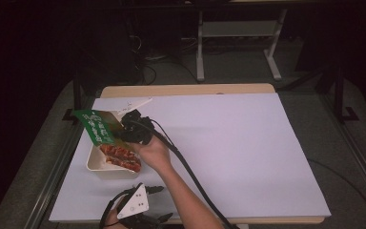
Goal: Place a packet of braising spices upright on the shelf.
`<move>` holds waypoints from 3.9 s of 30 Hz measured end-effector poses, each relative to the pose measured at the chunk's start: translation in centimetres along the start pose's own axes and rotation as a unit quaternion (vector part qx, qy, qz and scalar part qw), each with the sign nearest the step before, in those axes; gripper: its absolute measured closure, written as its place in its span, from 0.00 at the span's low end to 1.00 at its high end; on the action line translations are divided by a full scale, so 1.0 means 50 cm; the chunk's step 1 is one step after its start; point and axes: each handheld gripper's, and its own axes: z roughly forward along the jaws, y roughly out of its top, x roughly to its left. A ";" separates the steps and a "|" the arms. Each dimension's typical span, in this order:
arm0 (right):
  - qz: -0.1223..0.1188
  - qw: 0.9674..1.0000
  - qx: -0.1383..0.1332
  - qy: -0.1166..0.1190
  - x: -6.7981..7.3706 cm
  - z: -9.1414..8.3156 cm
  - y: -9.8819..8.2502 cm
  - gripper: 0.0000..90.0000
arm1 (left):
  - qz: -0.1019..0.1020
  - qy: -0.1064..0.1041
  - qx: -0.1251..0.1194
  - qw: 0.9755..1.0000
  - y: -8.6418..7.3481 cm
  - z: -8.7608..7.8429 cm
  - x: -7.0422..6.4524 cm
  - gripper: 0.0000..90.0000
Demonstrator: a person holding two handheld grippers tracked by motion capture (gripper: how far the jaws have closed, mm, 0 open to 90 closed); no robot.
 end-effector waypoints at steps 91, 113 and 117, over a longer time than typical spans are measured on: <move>0.019 0.994 -0.054 0.090 -0.012 0.007 -0.081 0.99 | 0.012 -0.004 0.001 1.000 0.001 0.005 -0.007 0.24; -0.033 0.996 0.077 0.034 -0.020 0.028 -0.104 0.99 | 0.012 -0.006 0.006 1.000 0.003 0.007 -0.010 0.24; -0.012 0.997 0.072 0.040 -0.034 0.031 -0.112 0.97 | 0.012 -0.006 0.007 1.000 0.002 0.007 -0.010 0.24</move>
